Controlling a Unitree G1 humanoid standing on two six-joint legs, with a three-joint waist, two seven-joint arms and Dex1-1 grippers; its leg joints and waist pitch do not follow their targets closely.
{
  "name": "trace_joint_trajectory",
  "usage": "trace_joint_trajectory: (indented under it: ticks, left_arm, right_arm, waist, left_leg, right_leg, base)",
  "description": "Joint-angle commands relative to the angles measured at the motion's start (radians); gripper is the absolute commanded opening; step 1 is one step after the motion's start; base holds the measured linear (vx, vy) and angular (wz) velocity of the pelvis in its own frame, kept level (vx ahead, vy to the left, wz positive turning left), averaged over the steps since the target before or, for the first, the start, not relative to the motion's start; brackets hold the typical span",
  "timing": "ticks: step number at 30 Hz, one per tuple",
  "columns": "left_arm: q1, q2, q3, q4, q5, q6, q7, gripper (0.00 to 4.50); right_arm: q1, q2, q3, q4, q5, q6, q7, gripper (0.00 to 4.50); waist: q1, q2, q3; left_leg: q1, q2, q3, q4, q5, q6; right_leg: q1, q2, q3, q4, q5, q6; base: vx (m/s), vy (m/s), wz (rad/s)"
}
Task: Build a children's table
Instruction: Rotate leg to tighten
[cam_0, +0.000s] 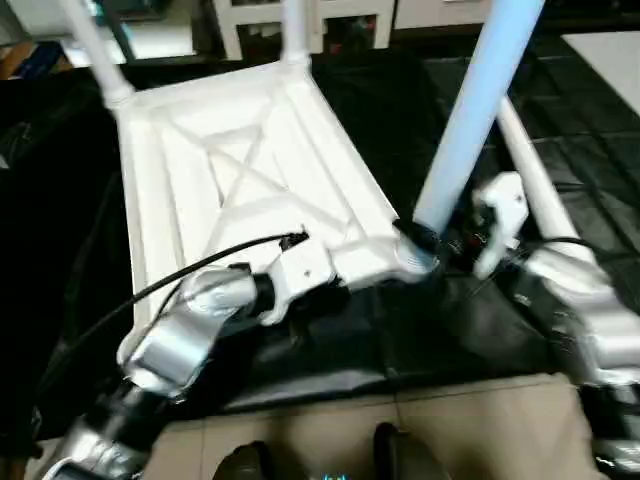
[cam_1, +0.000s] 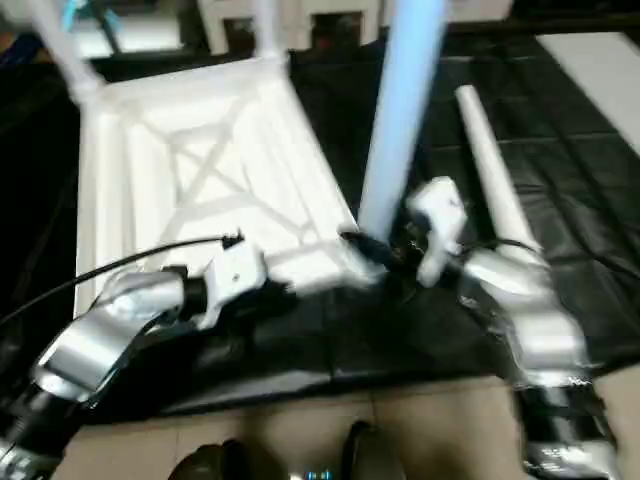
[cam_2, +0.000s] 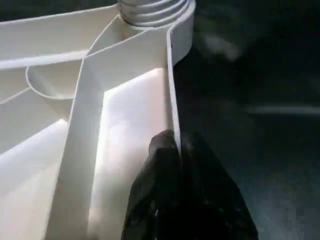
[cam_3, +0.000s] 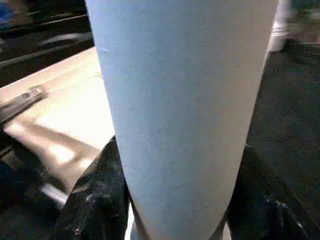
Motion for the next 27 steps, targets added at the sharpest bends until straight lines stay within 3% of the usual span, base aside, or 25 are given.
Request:
trace_joint_trajectory:
  ticks: [1, 3, 4, 5, 6, 7, 8, 10, 12, 14, 15, 16, 19, 22, 27]
  left_arm:
    - [0.017, -0.028, -0.068, 0.013, 0.024, 0.060, 0.013, 0.00]
    - [-0.018, -0.104, -0.068, 0.054, 0.056, 0.129, 0.109, 0.00]
    - [-0.018, -0.104, -0.068, 0.054, 0.056, 0.129, 0.109, 0.00]
    - [-0.057, -0.192, -0.054, 0.099, 0.071, 0.198, 0.208, 0.00]
    - [-0.060, -0.198, -0.053, 0.102, 0.072, 0.202, 0.214, 0.00]
    - [-0.092, -0.256, -0.050, 0.129, 0.074, 0.233, 0.255, 0.00]
    - [-0.092, -0.256, -0.050, 0.129, 0.074, 0.233, 0.255, 0.00]
    - [-0.110, -0.263, -0.055, 0.140, 0.073, 0.198, 0.243, 0.00]
    - [-0.106, -0.226, -0.060, 0.139, 0.077, 0.147, 0.206, 0.00]
    - [-0.098, -0.210, -0.051, 0.135, 0.077, 0.150, 0.198, 0.00]
    - [-0.097, -0.210, -0.051, 0.135, 0.077, 0.150, 0.198, 0.00]
    - [-0.080, -0.171, -0.044, 0.124, 0.066, 0.083, 0.157, 0.00]
    - [-0.043, -0.100, -0.040, 0.087, 0.040, 0.004, 0.076, 0.00]
    - [0.003, -0.025, -0.044, 0.027, -0.015, -0.034, -0.043, 0.00]
    - [0.042, 0.036, -0.034, -0.001, -0.036, -0.048, -0.098, 0.00]
  right_arm:
    - [-0.012, 0.041, -0.080, 0.183, -0.098, 0.048, -0.292, 1.97]
    - [-0.056, 0.109, -0.103, 0.293, -0.146, 0.003, -0.471, 1.96]
    - [-0.056, 0.109, -0.103, 0.293, -0.146, 0.003, -0.471, 1.96]
    - [-0.104, 0.181, -0.146, 0.390, -0.142, -0.051, -0.613, 1.96]
    - [-0.107, 0.186, -0.149, 0.396, -0.142, -0.055, -0.622, 1.95]
    - [-0.156, 0.233, -0.180, 0.476, -0.144, -0.105, -0.736, 1.95]
    - [-0.156, 0.233, -0.180, 0.476, -0.144, -0.105, -0.736, 1.95]
    - [-0.196, 0.240, -0.148, 0.514, -0.154, -0.165, -0.691, 1.95]
    - [-0.200, 0.218, -0.069, 0.469, -0.184, -0.208, -0.533, 1.95]
    - [-0.189, 0.204, -0.040, 0.430, -0.185, -0.221, -0.449, 1.95]
    - [-0.189, 0.204, -0.039, 0.429, -0.185, -0.222, -0.447, 1.95]
    - [-0.151, 0.175, -0.024, 0.335, -0.126, -0.205, -0.297, 1.95]
    - [-0.080, 0.066, 0.035, 0.205, -0.080, -0.213, -0.073, 2.60]
    - [-0.032, -0.018, 0.016, 0.119, 0.004, -0.172, 0.071, 2.86]
    - [0.023, -0.123, -0.025, 0.027, 0.078, -0.101, 0.223, 3.21]
  waist:
    - [0.001, -0.012, -0.058]
    - [-0.008, -0.013, -0.056]
    - [-0.014, -0.013, -0.054]
    - [-0.018, -0.017, -0.053]
    - [-0.021, -0.012, -0.050]
    - [-0.021, -0.017, -0.053]
    - [-0.023, -0.015, -0.051]
    - [-0.029, -0.009, -0.051]
    - [-0.027, -0.006, -0.052]
    - [-0.023, -0.010, -0.055]
    - [-0.023, -0.010, -0.055]
    - [-0.017, -0.015, -0.054]
    - [-0.003, -0.016, -0.060]
    - [0.006, -0.019, -0.056]
    - [0.022, -0.015, -0.063]
  left_leg:
    - [0.005, -0.006, 0.006, -0.071, -0.278, 0.024]
    - [0.006, -0.012, -0.001, -0.073, -0.330, 0.002]
    - [0.007, -0.014, -0.006, -0.074, -0.360, -0.004]
    - [0.007, -0.015, -0.007, -0.075, -0.383, -0.002]
    - [0.008, -0.015, -0.009, -0.075, -0.397, -0.004]
    - [0.016, -0.017, -0.013, -0.076, -0.426, -0.004]
    - [0.019, -0.017, -0.012, -0.075, -0.440, -0.003]
    - [0.012, -0.015, -0.022, -0.085, -0.483, 0.010]
    - [0.007, -0.011, -0.029, -0.091, -0.500, 0.023]
    - [0.002, -0.008, -0.026, -0.094, -0.460, 0.028]
    - [0.002, -0.008, -0.026, -0.094, -0.460, 0.028]
    - [0.011, -0.010, -0.018, -0.091, -0.446, 0.041]
    - [0.011, -0.002, -0.004, -0.089, -0.365, 0.075]
    - [0.021, 0.000, 0.009, -0.084, -0.363, 0.089]
    - [0.025, 0.006, 0.016, -0.077, -0.280, 0.107]
  right_leg:
    - [0.054, -0.020, 0.015, -0.078, -0.485, -0.156]
    - [0.051, -0.021, 0.008, -0.089, -0.581, -0.116]
    - [0.050, -0.023, 0.003, -0.096, -0.634, -0.092]
    - [0.048, -0.024, -0.001, -0.103, -0.664, -0.070]
    - [0.045, -0.025, -0.005, -0.107, -0.682, -0.063]
    - [0.045, -0.019, -0.016, -0.119, -0.692, -0.040]
    - [0.040, -0.022, -0.016, -0.120, -0.688, -0.040]
    - [0.056, -0.019, -0.035, -0.126, -0.634, -0.037]
    - [0.065, -0.022, -0.045, -0.124, -0.577, -0.049]
    - [0.069, -0.026, -0.035, -0.116, -0.481, -0.092]
    - [0.069, -0.026, -0.035, -0.116, -0.481, -0.092]
    - [0.063, -0.020, -0.028, -0.116, -0.445, -0.123]
    - [0.065, -0.024, -0.012, -0.102, -0.354, -0.172]
    - [0.051, -0.025, -0.005, -0.105, -0.417, -0.176]
    - [0.049, -0.022, 0.001, -0.087, -0.328, -0.205]
  base:
    - [-0.051, -0.006, -0.03]
    - [-0.064, 0.001, -0.07]
    - [-0.068, 0.005, -0.08]
    - [-0.067, 0.013, -0.10]
    - [-0.057, 0.018, -0.10]
    - [-0.057, 0.018, -0.10]
    - [-0.053, 0.024, -0.08]
    - [-0.055, 0.032, -0.13]
    - [0.000, 0.000, 0.00]
    - [0.000, 0.000, 0.00]
    - [0.000, 0.000, 0.00]
    - [0.000, 0.000, 0.00]
    - [0.000, 0.000, 0.00]
    - [0.000, 0.000, 0.00]
    - [0.046, -0.021, 0.12]
